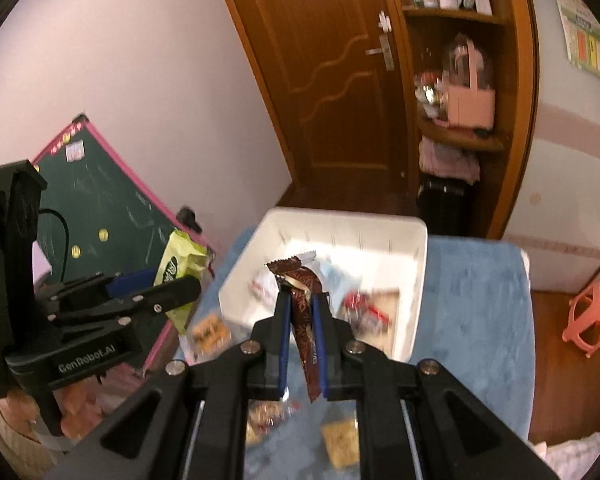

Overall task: Organize snacks
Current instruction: 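Carry both wrappers into the white bin and open both grippers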

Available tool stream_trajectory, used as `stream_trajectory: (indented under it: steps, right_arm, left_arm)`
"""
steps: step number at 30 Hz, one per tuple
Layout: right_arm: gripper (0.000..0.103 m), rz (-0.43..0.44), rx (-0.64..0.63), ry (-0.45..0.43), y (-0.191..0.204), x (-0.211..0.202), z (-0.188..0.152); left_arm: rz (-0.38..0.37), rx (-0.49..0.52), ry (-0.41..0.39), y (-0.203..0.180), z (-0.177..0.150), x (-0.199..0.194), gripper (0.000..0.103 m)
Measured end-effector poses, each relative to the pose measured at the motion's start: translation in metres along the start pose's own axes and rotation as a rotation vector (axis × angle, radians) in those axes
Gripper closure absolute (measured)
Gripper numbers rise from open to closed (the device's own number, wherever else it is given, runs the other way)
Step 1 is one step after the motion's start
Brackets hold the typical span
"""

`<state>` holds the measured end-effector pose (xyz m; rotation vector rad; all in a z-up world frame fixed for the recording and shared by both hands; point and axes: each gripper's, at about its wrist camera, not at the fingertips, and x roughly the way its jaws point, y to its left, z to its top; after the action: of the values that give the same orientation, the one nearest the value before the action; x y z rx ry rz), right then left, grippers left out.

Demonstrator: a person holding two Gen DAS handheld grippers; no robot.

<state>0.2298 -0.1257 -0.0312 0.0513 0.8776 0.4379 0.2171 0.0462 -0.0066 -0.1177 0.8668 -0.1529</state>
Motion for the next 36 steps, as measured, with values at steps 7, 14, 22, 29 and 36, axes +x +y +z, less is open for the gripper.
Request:
stream_trajectory:
  steps: [7,14,22,29,36]
  right_arm:
    - [0.092,-0.009,0.018,-0.067,0.001,0.009,0.036]
    - [0.092,-0.023,0.068,-0.06,-0.015,0.032,0.053]
    - [0.092,-0.044,0.103,-0.023,-0.031,0.06,0.056]
    - [0.084,-0.082,0.142,0.087,-0.051,0.098,0.043]
    - [0.069,-0.099,0.177,0.156,-0.064,0.111,0.02]
  left_arm:
    - [-0.002,-0.008,-0.041,0.004,0.037,0.01,0.062]
    - [0.009,-0.016,-0.038,0.006,0.058,0.04,0.062]
    - [0.023,-0.003,-0.009,0.004,0.065,0.076,0.062]
    - [0.044,-0.014,0.025,0.005,0.061,0.103,0.007]
    - [0.054,-0.027,0.092,0.012,0.047,0.123,0.004]
